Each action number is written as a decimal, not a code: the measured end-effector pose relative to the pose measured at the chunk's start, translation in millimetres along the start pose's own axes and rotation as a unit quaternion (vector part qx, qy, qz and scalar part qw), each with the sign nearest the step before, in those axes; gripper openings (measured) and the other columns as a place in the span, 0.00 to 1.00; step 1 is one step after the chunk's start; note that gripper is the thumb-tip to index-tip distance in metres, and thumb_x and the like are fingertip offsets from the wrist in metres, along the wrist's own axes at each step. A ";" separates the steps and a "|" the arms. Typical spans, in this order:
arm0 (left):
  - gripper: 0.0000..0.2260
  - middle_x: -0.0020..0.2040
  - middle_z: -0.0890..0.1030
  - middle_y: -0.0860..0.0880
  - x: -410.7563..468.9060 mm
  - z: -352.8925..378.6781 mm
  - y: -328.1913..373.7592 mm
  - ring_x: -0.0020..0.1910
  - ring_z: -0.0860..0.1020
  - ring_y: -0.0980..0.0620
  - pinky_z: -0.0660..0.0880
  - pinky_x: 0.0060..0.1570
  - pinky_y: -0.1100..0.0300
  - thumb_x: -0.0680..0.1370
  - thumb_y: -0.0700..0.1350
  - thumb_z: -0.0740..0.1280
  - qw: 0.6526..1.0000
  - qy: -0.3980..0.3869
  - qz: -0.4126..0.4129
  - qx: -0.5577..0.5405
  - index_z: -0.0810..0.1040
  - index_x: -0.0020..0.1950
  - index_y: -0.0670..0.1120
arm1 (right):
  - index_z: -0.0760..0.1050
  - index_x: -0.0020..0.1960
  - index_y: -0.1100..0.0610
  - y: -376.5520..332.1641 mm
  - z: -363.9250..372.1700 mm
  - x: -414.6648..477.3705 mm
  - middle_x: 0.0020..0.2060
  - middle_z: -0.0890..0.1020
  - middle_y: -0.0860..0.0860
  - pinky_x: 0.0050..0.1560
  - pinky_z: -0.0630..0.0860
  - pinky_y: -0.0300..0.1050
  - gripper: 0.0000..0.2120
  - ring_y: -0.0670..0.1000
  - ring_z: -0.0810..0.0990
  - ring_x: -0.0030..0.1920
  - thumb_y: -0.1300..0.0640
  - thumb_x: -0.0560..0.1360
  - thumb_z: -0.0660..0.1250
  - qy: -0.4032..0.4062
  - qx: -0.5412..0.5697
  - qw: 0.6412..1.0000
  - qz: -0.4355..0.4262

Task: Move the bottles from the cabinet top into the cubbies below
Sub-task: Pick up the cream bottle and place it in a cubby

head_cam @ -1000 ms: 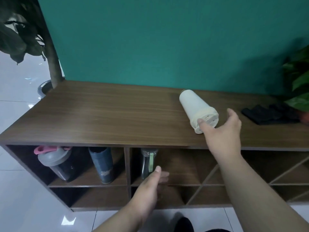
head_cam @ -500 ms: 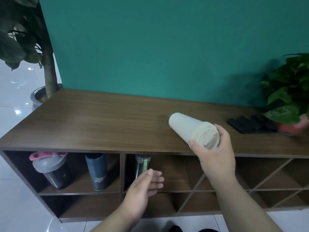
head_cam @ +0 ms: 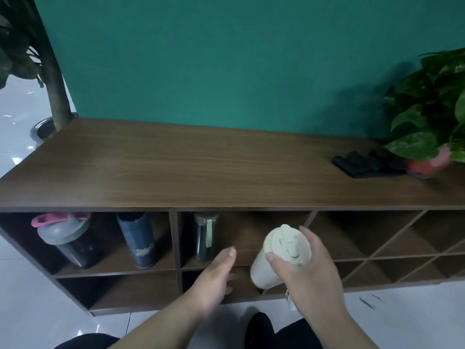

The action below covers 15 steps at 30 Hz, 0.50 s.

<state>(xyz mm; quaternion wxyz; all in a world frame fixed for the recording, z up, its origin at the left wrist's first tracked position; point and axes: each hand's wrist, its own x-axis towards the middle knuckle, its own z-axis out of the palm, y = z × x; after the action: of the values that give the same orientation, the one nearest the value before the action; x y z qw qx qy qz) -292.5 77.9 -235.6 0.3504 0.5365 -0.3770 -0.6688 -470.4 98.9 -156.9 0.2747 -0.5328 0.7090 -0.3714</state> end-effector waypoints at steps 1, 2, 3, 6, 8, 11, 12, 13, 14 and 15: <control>0.28 0.80 0.65 0.51 4.1 2.7 -0.9 0.75 0.69 0.46 0.68 0.73 0.45 0.80 0.64 0.57 1.000 -0.008 -0.001 -0.003 0.63 0.79 0.57 | 0.66 0.74 0.43 6.2 11.7 11.1 0.64 0.76 0.42 0.59 0.74 0.48 0.44 0.47 0.76 0.63 0.39 0.61 0.78 -0.003 -0.014 1.000 0.007; 0.32 0.80 0.64 0.52 8.2 4.8 -1.0 0.76 0.67 0.46 0.66 0.74 0.45 0.77 0.67 0.58 1.000 -0.014 -0.005 -0.007 0.63 0.79 0.58 | 0.65 0.75 0.44 11.7 22.3 21.8 0.66 0.76 0.44 0.59 0.74 0.49 0.45 0.49 0.75 0.64 0.39 0.62 0.78 -0.005 -0.021 1.000 0.011; 0.35 0.81 0.63 0.53 13.0 5.7 -1.4 0.77 0.66 0.46 0.66 0.74 0.45 0.74 0.69 0.58 1.000 -0.020 -0.009 -0.010 0.62 0.79 0.59 | 0.64 0.76 0.45 15.7 31.3 31.7 0.68 0.75 0.45 0.59 0.74 0.49 0.45 0.50 0.75 0.65 0.39 0.63 0.78 -0.006 -0.019 1.000 0.012; 0.36 0.80 0.63 0.53 30.0 7.3 -2.0 0.77 0.66 0.46 0.62 0.76 0.44 0.73 0.72 0.52 0.999 -0.044 -0.013 -0.019 0.60 0.80 0.61 | 0.64 0.77 0.46 27.6 50.9 58.4 0.69 0.74 0.47 0.62 0.74 0.51 0.45 0.52 0.74 0.68 0.40 0.64 0.78 -0.004 -0.011 1.000 0.010; 0.35 0.80 0.63 0.52 42.1 7.6 -1.3 0.77 0.65 0.46 0.60 0.77 0.44 0.74 0.71 0.49 0.998 -0.055 -0.010 -0.029 0.59 0.80 0.61 | 0.66 0.75 0.46 33.5 60.5 73.8 0.67 0.75 0.47 0.62 0.76 0.52 0.44 0.51 0.76 0.66 0.39 0.63 0.77 -0.005 -0.014 1.000 0.015; 0.37 0.77 0.65 0.54 62.0 7.1 -0.2 0.76 0.66 0.47 0.61 0.75 0.46 0.71 0.71 0.49 0.997 -0.051 -0.009 -0.050 0.59 0.80 0.61 | 0.73 0.64 0.44 41.3 71.9 94.7 0.57 0.79 0.45 0.54 0.80 0.52 0.34 0.49 0.80 0.56 0.37 0.60 0.76 -0.006 -0.016 1.000 0.019; 0.38 0.74 0.66 0.55 67.9 7.3 0.3 0.74 0.68 0.49 0.61 0.75 0.46 0.71 0.71 0.50 0.997 -0.050 -0.009 -0.056 0.59 0.80 0.61 | 0.75 0.60 0.44 43.3 74.8 100.9 0.55 0.79 0.45 0.52 0.80 0.52 0.30 0.47 0.80 0.53 0.38 0.60 0.76 -0.006 -0.011 1.000 0.024; 0.38 0.72 0.66 0.57 73.3 8.0 1.3 0.71 0.68 0.51 0.60 0.75 0.46 0.70 0.72 0.50 0.997 -0.051 -0.006 -0.058 0.59 0.80 0.61 | 0.75 0.57 0.44 44.6 77.3 106.8 0.53 0.79 0.44 0.51 0.80 0.51 0.28 0.46 0.80 0.51 0.38 0.60 0.76 -0.004 -0.006 1.000 0.030; 0.39 0.69 0.66 0.59 78.5 8.9 1.9 0.69 0.68 0.53 0.60 0.75 0.45 0.70 0.72 0.51 0.997 -0.052 -0.001 -0.058 0.59 0.80 0.61 | 0.76 0.56 0.45 45.5 79.5 111.9 0.53 0.80 0.44 0.52 0.80 0.51 0.27 0.46 0.80 0.51 0.38 0.60 0.76 -0.001 -0.002 0.999 0.037; 0.40 0.68 0.67 0.61 83.9 9.4 1.9 0.68 0.68 0.54 0.59 0.76 0.44 0.69 0.73 0.51 0.997 -0.055 0.003 -0.059 0.59 0.80 0.61 | 0.76 0.56 0.45 46.9 82.4 117.7 0.52 0.80 0.44 0.52 0.81 0.52 0.28 0.46 0.81 0.51 0.38 0.59 0.76 0.002 0.002 0.999 0.044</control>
<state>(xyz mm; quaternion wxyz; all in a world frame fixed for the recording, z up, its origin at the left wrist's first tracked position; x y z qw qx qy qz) -316.6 4.9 -270.7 0.3622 0.4765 -0.3570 -0.7171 -464.7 -25.9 -241.8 0.2899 -0.5001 0.7316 -0.3613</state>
